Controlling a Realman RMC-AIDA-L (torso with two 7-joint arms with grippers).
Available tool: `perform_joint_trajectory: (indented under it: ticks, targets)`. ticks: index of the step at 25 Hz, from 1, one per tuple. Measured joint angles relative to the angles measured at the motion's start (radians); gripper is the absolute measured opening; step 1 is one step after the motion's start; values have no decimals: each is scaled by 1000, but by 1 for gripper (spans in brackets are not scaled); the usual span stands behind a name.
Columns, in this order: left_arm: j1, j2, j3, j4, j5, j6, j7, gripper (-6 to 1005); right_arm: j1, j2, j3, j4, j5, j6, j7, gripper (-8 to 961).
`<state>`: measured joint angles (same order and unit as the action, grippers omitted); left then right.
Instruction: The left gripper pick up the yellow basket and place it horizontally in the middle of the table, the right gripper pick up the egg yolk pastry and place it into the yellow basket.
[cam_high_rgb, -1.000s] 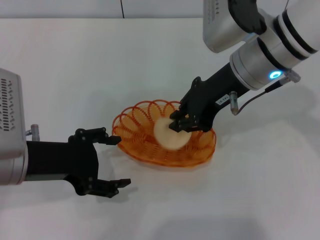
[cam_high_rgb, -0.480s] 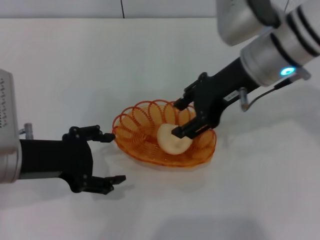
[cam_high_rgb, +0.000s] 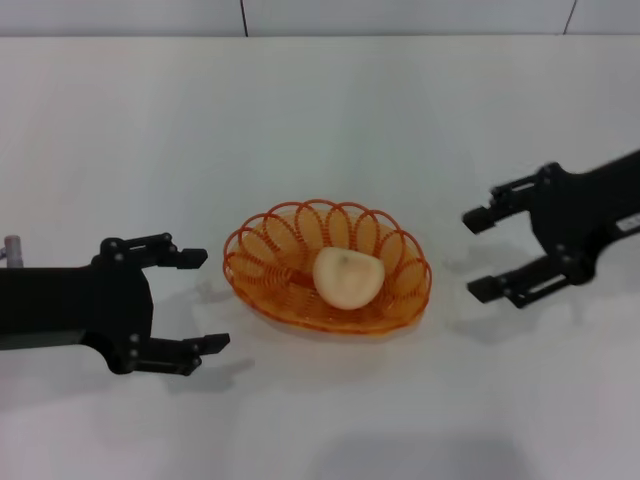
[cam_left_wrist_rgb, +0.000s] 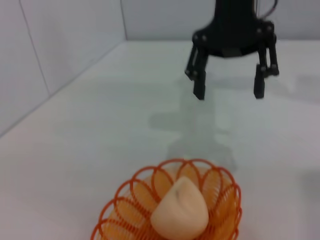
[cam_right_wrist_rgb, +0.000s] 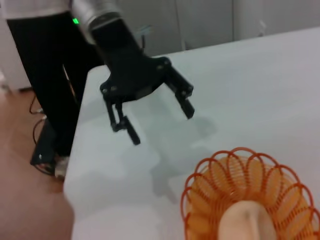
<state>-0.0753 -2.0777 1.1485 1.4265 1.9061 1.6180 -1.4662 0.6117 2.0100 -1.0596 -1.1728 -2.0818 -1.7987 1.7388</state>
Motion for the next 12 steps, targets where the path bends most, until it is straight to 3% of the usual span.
perform_joint_trajectory:
  ticks: [7,12]
  targets:
    - [-94,5,-170,-142,-13,157,76,876,-47,-2,76,60,3,-57,-134,792]
    - [-168,40,-278,-285,-6,245,120,875,-51,-17,138,136,6,-70,-197,792]
